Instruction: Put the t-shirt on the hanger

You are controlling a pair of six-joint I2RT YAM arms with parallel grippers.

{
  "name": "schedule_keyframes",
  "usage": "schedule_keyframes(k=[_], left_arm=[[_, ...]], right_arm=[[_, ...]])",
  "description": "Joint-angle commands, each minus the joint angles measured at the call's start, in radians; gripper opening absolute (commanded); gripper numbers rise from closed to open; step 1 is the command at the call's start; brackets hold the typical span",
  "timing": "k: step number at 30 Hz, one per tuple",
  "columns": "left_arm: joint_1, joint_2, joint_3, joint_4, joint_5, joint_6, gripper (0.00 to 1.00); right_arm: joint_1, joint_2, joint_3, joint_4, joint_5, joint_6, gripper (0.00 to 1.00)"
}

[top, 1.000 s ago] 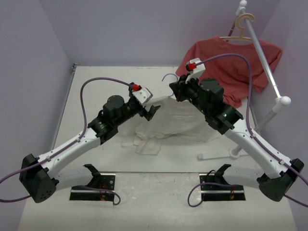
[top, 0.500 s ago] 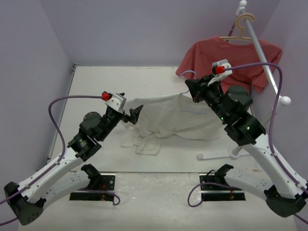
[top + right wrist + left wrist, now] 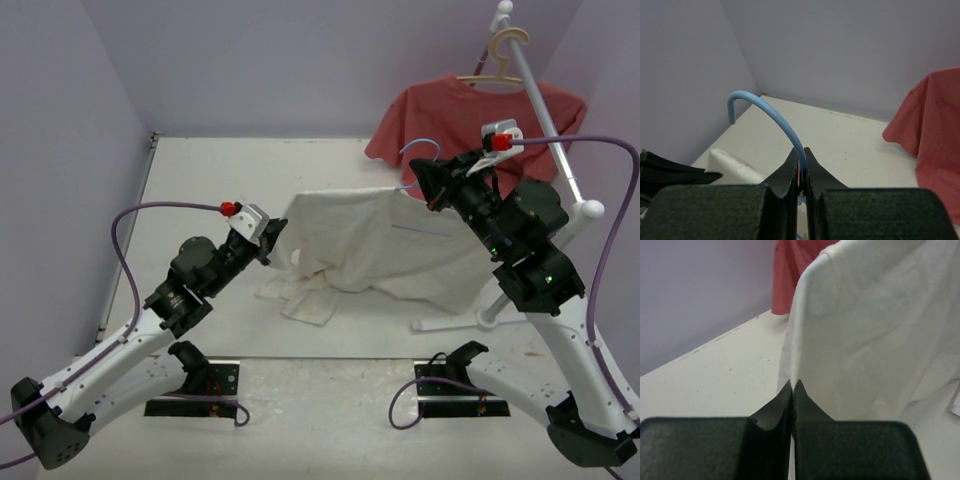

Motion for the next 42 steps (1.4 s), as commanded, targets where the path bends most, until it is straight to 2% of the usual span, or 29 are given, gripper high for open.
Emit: schedule_keyframes(k=[1, 6, 8, 11, 14, 19, 23, 25, 26, 27, 29, 31, 32, 34, 39, 41, 42], left_arm=[[0.006, 0.004, 0.005, 0.036, -0.092, -0.042, 0.0], [0.006, -0.008, -0.017, 0.05, -0.146, -0.053, 0.0], [0.006, -0.011, -0.022, 0.037, -0.235, -0.088, 0.0], [0.015, -0.006, -0.018, -0.017, -0.444, -0.154, 0.0], [0.055, -0.027, -0.025, -0.069, -0.525, -0.211, 0.0], [0.097, -0.082, -0.049, -0.049, -0.467, -0.212, 0.0], [0.097, -0.069, -0.029, -0.058, -0.468, -0.209, 0.0], [0.097, -0.053, -0.021, -0.053, -0.434, -0.191, 0.0], [0.097, -0.047, -0.014, -0.051, -0.372, -0.188, 0.0], [0.097, -0.042, -0.004, -0.05, -0.314, -0.185, 0.05], [0.097, -0.033, 0.024, -0.047, -0.227, -0.176, 0.35], [0.097, -0.033, 0.065, -0.047, -0.166, -0.172, 0.85], [0.097, -0.036, 0.093, -0.051, -0.136, -0.167, 0.99], [0.097, -0.05, 0.137, -0.061, -0.095, -0.159, 1.0], [0.097, -0.093, 0.224, -0.093, 0.012, -0.16, 1.0], [0.097, -0.072, 0.301, -0.105, 0.192, -0.152, 1.0], [0.097, -0.071, 0.303, -0.104, 0.2, -0.152, 1.0]], right_arm=[[-0.019, -0.007, 0.064, 0.024, -0.07, 0.026, 0.0], [-0.024, -0.005, 0.08, 0.015, -0.078, 0.031, 0.0], [-0.033, 0.0, 0.094, 0.006, -0.075, 0.04, 0.0], [-0.054, 0.013, 0.138, -0.016, -0.077, 0.059, 0.0], [-0.058, 0.024, 0.166, -0.021, -0.07, 0.064, 0.0], [-0.058, 0.065, 0.224, -0.05, -0.125, 0.065, 0.0], [-0.06, 0.089, 0.24, -0.054, -0.144, 0.07, 0.0], [-0.058, 0.093, 0.236, -0.049, -0.158, 0.068, 0.0], [-0.058, 0.097, 0.236, -0.05, -0.179, 0.063, 0.0], [-0.058, 0.103, 0.239, -0.053, -0.199, 0.057, 0.0], [-0.058, 0.125, 0.252, -0.068, -0.227, 0.046, 0.0], [-0.06, 0.141, 0.252, -0.081, -0.217, 0.037, 0.0], [-0.059, 0.144, 0.248, -0.084, -0.204, 0.034, 0.0], [-0.058, 0.144, 0.237, -0.083, -0.168, 0.03, 0.0], [-0.053, 0.19, 0.278, -0.12, -0.193, 0.005, 0.0], [-0.042, 0.226, 0.301, -0.131, -0.182, 0.002, 0.0], [-0.041, 0.227, 0.301, -0.13, -0.181, 0.005, 0.0]])
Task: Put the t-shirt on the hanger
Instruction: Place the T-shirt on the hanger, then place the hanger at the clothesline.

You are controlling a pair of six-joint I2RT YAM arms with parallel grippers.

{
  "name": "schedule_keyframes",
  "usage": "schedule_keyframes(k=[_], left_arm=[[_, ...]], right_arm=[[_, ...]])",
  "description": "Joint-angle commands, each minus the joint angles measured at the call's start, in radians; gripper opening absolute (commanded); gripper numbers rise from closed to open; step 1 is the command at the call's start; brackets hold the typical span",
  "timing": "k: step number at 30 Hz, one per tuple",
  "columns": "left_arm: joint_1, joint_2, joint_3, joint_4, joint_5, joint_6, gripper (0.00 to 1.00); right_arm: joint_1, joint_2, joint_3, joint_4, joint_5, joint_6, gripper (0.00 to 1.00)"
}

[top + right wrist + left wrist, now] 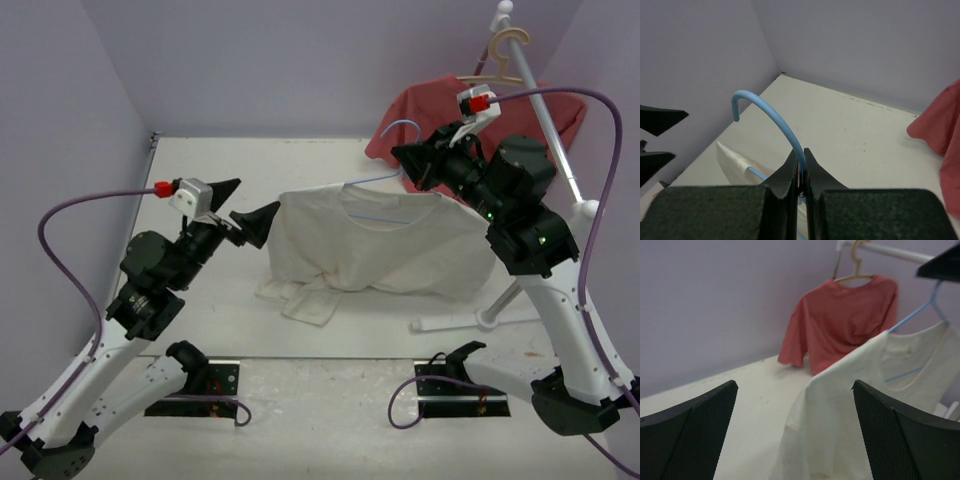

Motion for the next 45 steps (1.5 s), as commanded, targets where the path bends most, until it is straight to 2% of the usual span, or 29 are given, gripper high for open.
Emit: schedule_keyframes(k=[1, 3, 7, 12, 16, 19, 21, 24, 30, 32, 37, 38, 42, 45], left_arm=[[0.005, 0.015, 0.111, 0.01, 0.261, 0.023, 1.0], [0.003, 0.108, 0.198, 0.009, 0.412, 0.04, 1.0], [0.0, 0.251, 0.311, -0.008, 0.496, 0.108, 1.0], [-0.003, 0.49, 0.534, -0.238, 0.734, 0.302, 1.0], [-0.005, 0.57, 0.62, -0.27, 0.763, 0.331, 0.95], [-0.005, 0.616, 0.645, -0.269, 0.798, 0.327, 0.83], [-0.005, 0.656, 0.658, -0.268, 0.846, 0.317, 0.71], [-0.006, 0.685, 0.676, -0.263, 0.857, 0.302, 0.42], [-0.006, 0.716, 0.691, -0.254, 0.836, 0.287, 0.16], [-0.006, 0.714, 0.689, -0.245, 0.819, 0.283, 0.0], [-0.006, 0.683, 0.644, -0.19, 0.754, 0.311, 0.0], [-0.006, 0.67, 0.626, -0.183, 0.749, 0.335, 0.0], [0.002, 0.609, 0.579, -0.218, 0.741, 0.517, 0.0], [0.051, 0.606, 0.626, -0.301, 0.79, 0.571, 0.0]], right_arm=[[0.018, 0.036, 0.071, 0.019, 0.003, -0.018, 0.0], [0.054, 0.064, 0.102, 0.021, 0.041, -0.015, 0.0], [0.1, 0.103, 0.16, -0.004, 0.085, -0.019, 0.0], [0.106, 0.142, 0.216, -0.055, 0.033, -0.035, 0.0], [0.113, 0.133, 0.195, -0.042, -0.006, -0.034, 0.0], [0.115, 0.132, 0.195, -0.039, -0.033, -0.034, 0.0], [0.119, 0.138, 0.207, -0.047, -0.051, -0.037, 0.0], [0.12, 0.139, 0.216, -0.051, -0.076, -0.044, 0.0], [0.12, 0.123, 0.19, -0.044, -0.07, -0.059, 0.0], [0.12, 0.115, 0.179, -0.037, -0.075, -0.061, 0.0], [0.12, 0.1, 0.159, -0.017, -0.106, -0.069, 0.01], [0.118, 0.097, 0.158, -0.018, -0.105, -0.076, 0.05], [0.1, 0.068, 0.165, -0.05, -0.102, -0.119, 0.32], [0.086, 0.032, 0.17, -0.103, -0.122, -0.151, 0.68]])
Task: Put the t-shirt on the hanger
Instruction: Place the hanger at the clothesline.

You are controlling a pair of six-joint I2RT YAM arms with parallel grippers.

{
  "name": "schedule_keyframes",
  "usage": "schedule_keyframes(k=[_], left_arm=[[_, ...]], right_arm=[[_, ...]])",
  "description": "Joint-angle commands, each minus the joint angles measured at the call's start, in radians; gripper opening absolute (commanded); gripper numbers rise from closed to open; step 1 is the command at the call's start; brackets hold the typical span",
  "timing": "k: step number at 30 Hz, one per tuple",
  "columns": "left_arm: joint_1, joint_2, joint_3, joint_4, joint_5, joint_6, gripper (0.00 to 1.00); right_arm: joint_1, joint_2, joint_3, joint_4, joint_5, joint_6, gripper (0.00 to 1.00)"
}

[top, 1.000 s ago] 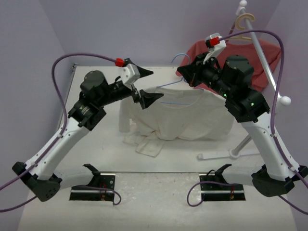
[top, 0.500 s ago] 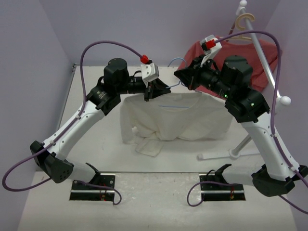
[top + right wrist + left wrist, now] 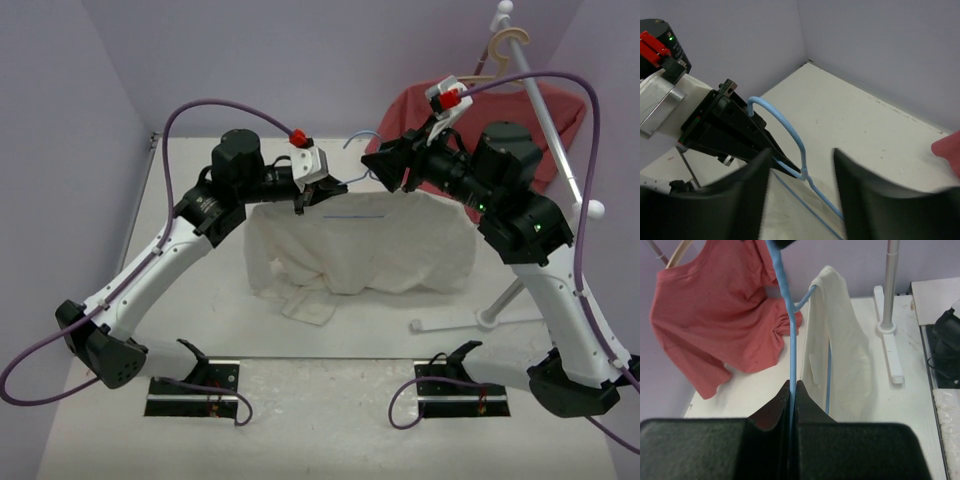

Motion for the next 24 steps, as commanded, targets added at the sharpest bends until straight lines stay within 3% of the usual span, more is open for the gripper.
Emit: schedule_keyframes(k=[1, 2, 4, 8, 9, 10, 11, 13, 14, 18, 22, 24], left_arm=[[0.086, -0.054, 0.063, -0.057, 0.087, 0.153, 0.0], [0.115, -0.05, 0.077, -0.069, 0.143, 0.162, 0.0], [0.193, -0.037, 0.102, -0.097, 0.386, 0.207, 0.0], [0.335, 0.003, 0.158, -0.15, 0.765, 0.301, 0.0], [0.361, 0.013, 0.154, -0.108, 0.84, 0.226, 0.0], [0.376, 0.017, 0.113, 0.092, 0.905, 0.005, 0.0], [0.384, 0.016, 0.045, 0.422, 0.973, -0.289, 0.0], [0.366, 0.035, -0.008, 0.837, 0.981, -0.579, 0.0], [0.365, 0.048, 0.024, 0.879, 0.981, -0.6, 0.0], [0.365, 0.077, 0.064, 0.768, 0.945, -0.529, 0.0], [0.352, 0.074, 0.047, 0.762, 0.947, -0.527, 0.0], [0.345, 0.069, 0.033, 0.764, 0.95, -0.525, 0.0]], right_arm=[[-0.018, -0.089, 0.018, -0.035, -0.05, -0.07, 0.79], [-0.018, -0.106, 0.015, -0.05, -0.055, -0.087, 0.87], [-0.019, -0.149, -0.002, -0.104, -0.065, -0.137, 0.99], [-0.018, -0.186, -0.015, -0.221, -0.001, -0.186, 0.99], [-0.018, -0.188, -0.018, -0.253, 0.008, -0.187, 0.99], [-0.018, -0.187, -0.017, -0.285, 0.003, -0.187, 0.99], [-0.018, -0.183, -0.014, -0.308, -0.003, -0.185, 0.99], [-0.01, -0.172, -0.01, -0.331, 0.01, -0.172, 0.99], [-0.005, -0.161, -0.004, -0.345, 0.008, -0.169, 0.99], [0.055, -0.094, 0.008, -0.379, 0.048, -0.183, 0.97], [0.106, -0.037, 0.052, -0.4, 0.105, -0.212, 0.93], [0.108, -0.005, 0.073, -0.415, 0.083, -0.229, 0.84]])
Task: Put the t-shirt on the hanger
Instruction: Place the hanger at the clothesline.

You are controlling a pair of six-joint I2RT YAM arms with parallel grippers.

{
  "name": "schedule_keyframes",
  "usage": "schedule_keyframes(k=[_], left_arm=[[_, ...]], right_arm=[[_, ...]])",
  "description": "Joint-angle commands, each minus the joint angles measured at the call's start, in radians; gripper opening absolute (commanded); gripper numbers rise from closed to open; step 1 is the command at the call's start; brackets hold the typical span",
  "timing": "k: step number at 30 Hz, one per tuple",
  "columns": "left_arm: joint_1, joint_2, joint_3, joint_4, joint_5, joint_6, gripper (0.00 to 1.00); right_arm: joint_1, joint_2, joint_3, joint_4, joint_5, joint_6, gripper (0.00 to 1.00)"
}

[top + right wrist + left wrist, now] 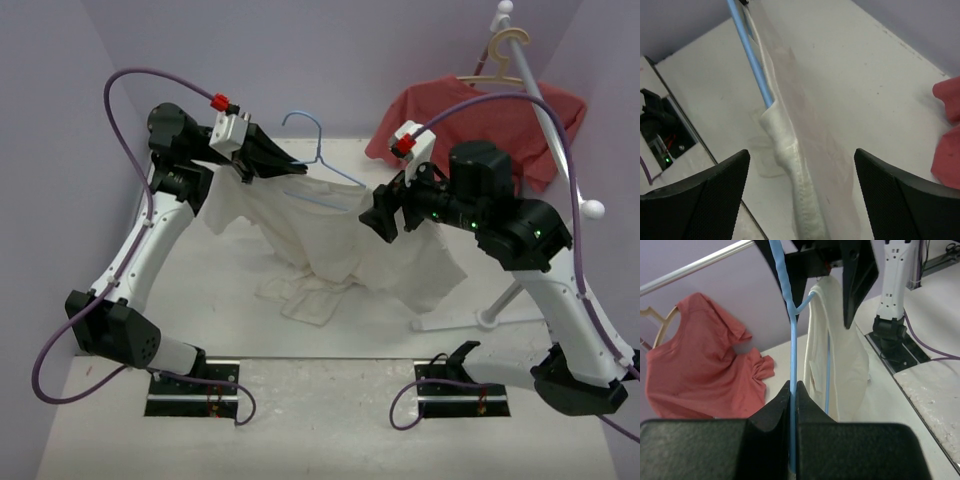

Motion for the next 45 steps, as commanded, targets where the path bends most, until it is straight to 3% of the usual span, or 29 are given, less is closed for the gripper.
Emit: schedule_keyframes(k=[1, 2, 5, 9, 11, 14, 16, 17, 18, 21, 23, 25, 29, 32, 33, 35, 42, 45], left_arm=[[-0.016, -0.024, 0.008, 0.104, 0.196, -0.059, 0.0], [-0.015, -0.026, 0.007, 0.11, 0.195, -0.062, 0.0], [-0.015, -0.018, 0.017, 0.114, 0.18, -0.071, 0.0], [-0.007, -0.009, 0.023, 0.108, 0.121, -0.076, 0.0], [0.004, -0.008, 0.021, 0.055, 0.027, -0.049, 0.03], [0.01, -0.024, 0.039, -0.131, -0.219, 0.103, 0.36], [0.006, -0.045, 0.021, -0.159, -0.447, 0.105, 0.78], [0.005, -0.053, 0.005, -0.155, -0.579, 0.094, 0.94], [0.006, -0.06, -0.008, -0.149, -0.684, 0.086, 1.0], [0.005, -0.08, -0.018, -0.147, -0.869, 0.037, 1.0], [0.005, -0.096, -0.01, -0.193, -1.068, -0.034, 1.0], [0.005, -0.122, -0.028, -0.229, -1.18, -0.096, 1.0], [-0.007, -0.17, -0.07, -0.268, -1.201, -0.274, 1.0], [-0.096, -0.157, -0.04, -0.365, -1.245, -0.232, 1.0], [-0.213, -0.144, -0.02, -0.453, -1.338, -0.182, 1.0], [-0.283, -0.145, -0.024, -0.502, -1.392, -0.164, 1.0], [-0.297, -0.265, -0.227, -0.535, -1.475, -0.12, 1.0], [-0.3, -0.306, -0.283, -0.506, -1.426, -0.168, 1.0]], right_arm=[[0.018, 0.05, 0.076, -0.067, -0.009, -0.052, 0.73], [0.022, 0.067, 0.087, -0.088, -0.067, -0.053, 0.53], [0.031, 0.09, 0.061, -0.111, -0.104, -0.068, 0.26], [0.034, 0.065, 0.009, -0.056, -0.119, -0.057, 0.03], [0.034, 0.044, 0.0, -0.033, -0.086, -0.033, 0.0], [0.032, 0.021, -0.016, -0.001, -0.022, 0.035, 0.0], [0.032, 0.006, -0.04, 0.043, 0.036, 0.101, 0.0], [0.03, -0.008, -0.071, 0.068, 0.078, 0.125, 0.0], [0.028, -0.025, -0.108, 0.095, 0.115, 0.144, 0.0], [0.02, -0.055, -0.202, 0.198, 0.159, 0.21, 0.0], [0.016, -0.07, -0.251, 0.255, 0.264, 0.269, 0.0], [0.017, -0.084, -0.284, 0.298, 0.37, 0.321, 0.0], [0.015, -0.124, -0.353, 0.372, 0.634, 0.493, 0.0], [0.016, -0.159, -0.386, 0.376, 0.724, 0.595, 0.0], [0.018, -0.177, -0.409, 0.36, 0.768, 0.674, 0.0], [0.025, -0.201, -0.449, 0.35, 0.803, 0.799, 0.0], [0.087, -0.241, -0.529, 0.253, 0.912, 0.901, 0.0], [0.136, -0.261, -0.523, 0.159, 1.045, 1.013, 0.0]])
